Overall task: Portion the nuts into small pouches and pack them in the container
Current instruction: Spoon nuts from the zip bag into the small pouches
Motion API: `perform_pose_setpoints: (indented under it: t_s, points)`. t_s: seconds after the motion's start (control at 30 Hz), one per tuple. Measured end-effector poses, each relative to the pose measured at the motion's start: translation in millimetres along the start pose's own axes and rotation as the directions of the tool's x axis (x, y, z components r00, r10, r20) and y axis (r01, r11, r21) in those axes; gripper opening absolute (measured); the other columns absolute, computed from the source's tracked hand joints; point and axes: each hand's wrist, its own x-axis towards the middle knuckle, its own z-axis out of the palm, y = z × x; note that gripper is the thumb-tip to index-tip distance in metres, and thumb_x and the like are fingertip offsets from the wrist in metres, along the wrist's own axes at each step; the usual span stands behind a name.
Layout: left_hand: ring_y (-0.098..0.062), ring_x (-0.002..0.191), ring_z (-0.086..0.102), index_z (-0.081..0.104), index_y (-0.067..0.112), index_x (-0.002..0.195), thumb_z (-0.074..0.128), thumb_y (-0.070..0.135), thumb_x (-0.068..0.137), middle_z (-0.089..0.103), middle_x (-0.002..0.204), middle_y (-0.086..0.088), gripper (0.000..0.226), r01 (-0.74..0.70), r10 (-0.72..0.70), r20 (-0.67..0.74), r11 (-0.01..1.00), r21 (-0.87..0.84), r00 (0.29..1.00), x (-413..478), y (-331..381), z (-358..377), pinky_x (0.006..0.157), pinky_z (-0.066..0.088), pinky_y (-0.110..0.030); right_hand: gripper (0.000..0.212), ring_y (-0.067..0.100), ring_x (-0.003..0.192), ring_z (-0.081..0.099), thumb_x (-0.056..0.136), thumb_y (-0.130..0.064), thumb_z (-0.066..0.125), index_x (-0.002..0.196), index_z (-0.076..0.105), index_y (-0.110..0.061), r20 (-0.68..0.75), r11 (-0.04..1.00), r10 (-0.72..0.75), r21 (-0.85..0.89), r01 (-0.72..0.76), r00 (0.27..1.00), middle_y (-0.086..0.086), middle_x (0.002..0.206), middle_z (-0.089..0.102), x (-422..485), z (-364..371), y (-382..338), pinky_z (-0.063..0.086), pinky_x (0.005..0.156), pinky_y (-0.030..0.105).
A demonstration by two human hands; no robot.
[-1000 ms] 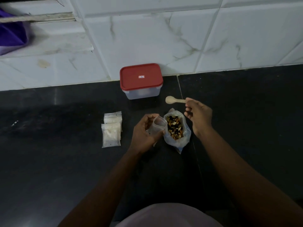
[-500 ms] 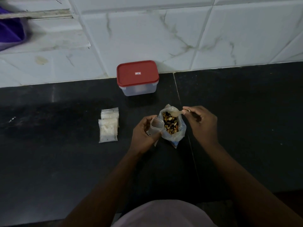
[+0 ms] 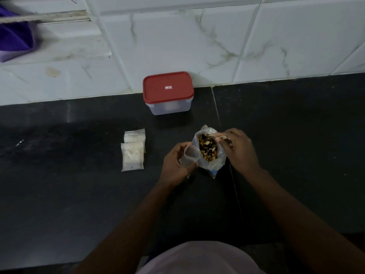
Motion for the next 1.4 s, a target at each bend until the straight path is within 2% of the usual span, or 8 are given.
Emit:
perform_pose_setpoints:
  t_s: [0.17,0.4,0.97,1.07,1.17,1.23,1.33,1.4]
  points:
    - [0.0,0.117,0.062,0.059,0.024,0.129,0.08,0.006,0.082,0.065,0.124,0.011,0.055,0.052,-0.051,0.03,0.999,-0.009,0.998,1,-5,1,0.094,0.054,-0.022,0.029,0.008,0.101,0.057,0.1,-0.033,0.055,0.118,0.072,-0.018,0.012,0.999,-0.029,-0.042,0.029,1.0,-0.004,0.109,0.064,3,-6,2,0.055,0.084,0.036]
    - [0.003,0.113,0.062,0.059,0.028,0.123,0.08,0.004,0.081,0.066,0.12,0.013,0.053,0.105,-0.103,0.056,0.994,-0.024,0.993,-3,-10,3,0.088,0.055,-0.02,0.024,0.008,0.102,0.058,0.103,-0.026,0.058,0.119,0.071,-0.016,-0.021,0.998,-0.045,-0.051,0.043,0.999,-0.002,0.11,0.065,-1,-6,1,0.053,0.085,0.031]
    - [-0.002,0.117,0.063,0.059,0.024,0.126,0.079,0.003,0.081,0.066,0.124,0.008,0.053,0.11,-0.107,0.082,0.993,-0.041,0.991,-1,-15,5,0.094,0.055,-0.025,0.027,0.011,0.101,0.061,0.103,-0.03,0.055,0.118,0.071,-0.013,-0.047,0.997,0.036,-0.067,-0.039,0.998,0.002,0.11,0.066,-6,8,1,0.055,0.086,0.033]
    - [-0.002,0.117,0.063,0.059,0.024,0.125,0.08,0.004,0.081,0.066,0.125,0.009,0.053,0.116,-0.113,0.095,0.993,-0.032,0.989,0,-15,6,0.095,0.054,-0.026,0.023,0.01,0.097,0.064,0.102,-0.026,0.059,0.115,0.072,-0.012,-0.068,0.995,0.092,-0.019,-0.094,0.993,0.001,0.106,0.068,-6,10,-3,0.055,0.083,0.028]
    - [-0.002,0.119,0.062,0.059,0.025,0.125,0.08,0.004,0.08,0.066,0.126,0.009,0.054,0.122,-0.118,0.102,0.992,-0.028,0.988,0,-16,7,0.098,0.053,-0.028,0.018,0.005,0.089,0.064,0.1,-0.023,0.063,0.11,0.074,-0.012,-0.098,0.991,0.132,0.031,-0.129,0.986,-0.001,0.099,0.07,-4,7,-4,0.048,0.075,0.014]
    - [-0.002,0.118,0.062,0.059,0.024,0.126,0.08,0.004,0.08,0.066,0.125,0.009,0.054,0.117,-0.114,0.098,0.993,-0.028,0.989,0,-16,9,0.098,0.053,-0.029,0.016,0.005,0.085,0.064,0.099,-0.023,0.064,0.106,0.074,-0.012,-0.103,0.989,0.15,0.026,-0.148,0.983,-0.002,0.094,0.07,-3,7,-3,0.047,0.071,0.014]
    - [-0.002,0.115,0.064,0.06,0.023,0.124,0.08,0.002,0.079,0.068,0.121,0.009,0.054,0.124,-0.12,0.095,0.992,-0.033,0.988,0,-15,11,0.097,0.054,-0.028,0.02,0.007,0.077,0.063,0.1,-0.027,0.063,0.099,0.074,-0.011,-0.087,0.969,0.245,0.041,-0.242,0.966,-0.001,0.086,0.068,2,11,-4,0.051,0.065,0.022]
    - [-0.001,0.115,0.063,0.06,0.026,0.123,0.08,0.003,0.079,0.068,0.121,0.009,0.054,0.132,-0.128,0.101,0.99,-0.037,0.987,0,-14,11,0.096,0.054,-0.026,0.023,0.006,0.071,0.063,0.101,-0.031,0.061,0.098,0.075,-0.012,-0.058,0.932,0.353,0.107,-0.346,0.934,-0.002,0.081,0.069,5,11,-8,0.045,0.056,0.014]
